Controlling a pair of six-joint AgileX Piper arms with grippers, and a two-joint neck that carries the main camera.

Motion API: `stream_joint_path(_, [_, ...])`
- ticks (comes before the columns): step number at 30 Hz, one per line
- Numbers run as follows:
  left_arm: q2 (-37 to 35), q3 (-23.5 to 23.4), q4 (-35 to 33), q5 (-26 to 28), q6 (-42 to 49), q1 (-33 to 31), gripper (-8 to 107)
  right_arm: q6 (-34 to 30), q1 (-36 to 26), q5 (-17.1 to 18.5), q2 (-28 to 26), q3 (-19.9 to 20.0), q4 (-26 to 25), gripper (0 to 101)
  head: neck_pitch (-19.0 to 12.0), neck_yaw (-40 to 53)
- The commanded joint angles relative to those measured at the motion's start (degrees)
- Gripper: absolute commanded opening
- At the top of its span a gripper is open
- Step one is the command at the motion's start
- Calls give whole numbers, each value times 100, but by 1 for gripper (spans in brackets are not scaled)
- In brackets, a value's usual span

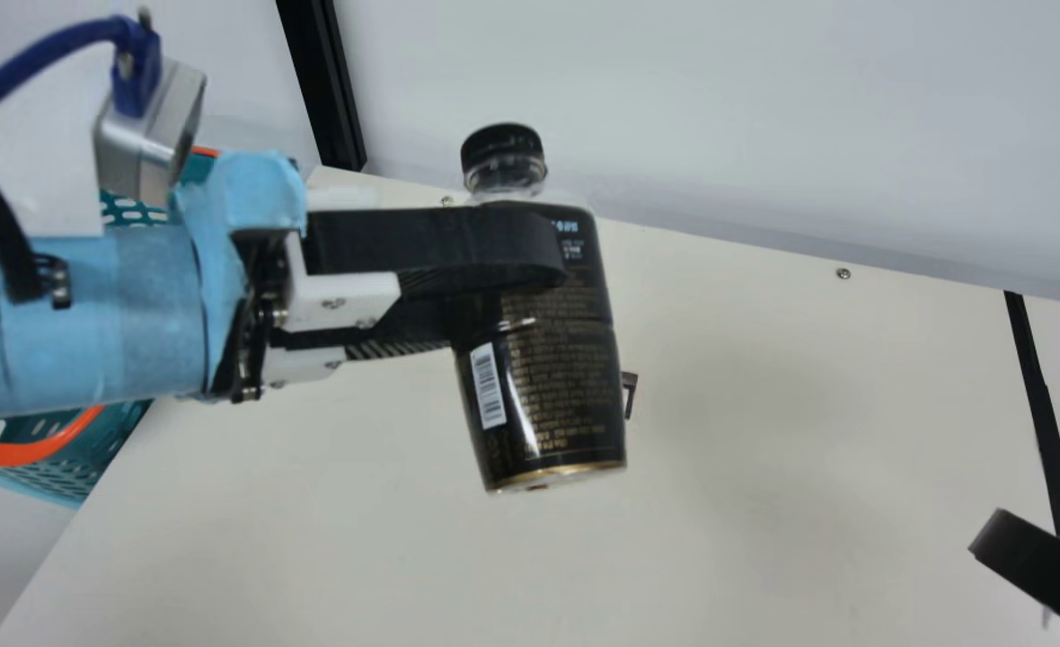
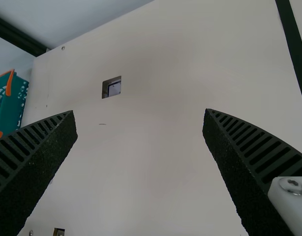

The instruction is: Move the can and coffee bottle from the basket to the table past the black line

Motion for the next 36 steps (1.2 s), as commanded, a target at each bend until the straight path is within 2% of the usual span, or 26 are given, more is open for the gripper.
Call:
stream_joint_path(1, [81, 221, -1466, 359, 915, 488, 10, 0, 0, 0, 0, 0, 0, 101, -29, -71])
stream_joint_path(5, [331, 572, -2261, 945, 1676, 1183, 10, 0, 0, 0, 0, 0, 0, 101, -29, -71])
stream_joint_path(10, [735, 937, -2885, 1548, 2304, 1792, 10, 0, 0, 0, 0, 0, 0, 101, -29, -71])
stream_joint_path(11, [642, 861, -2464, 1306, 1978, 1557, 10, 0, 0, 0, 0, 0, 0, 101, -29, -71])
stream_joint_path(15, [743, 939, -2899, 1521, 2300, 1786, 10, 0, 0, 0, 0, 0, 0, 101, -29, -71])
stream_joint_path(20, [743, 939, -2899, 1508, 2312, 1786, 10, 46, 34, -10, 12, -12, 12, 101, -29, -71])
stream_joint_path(36, [743, 939, -2899, 1508, 2312, 1786, 10, 1308, 1212, -10, 806, -172, 1751, 101, -29, -71])
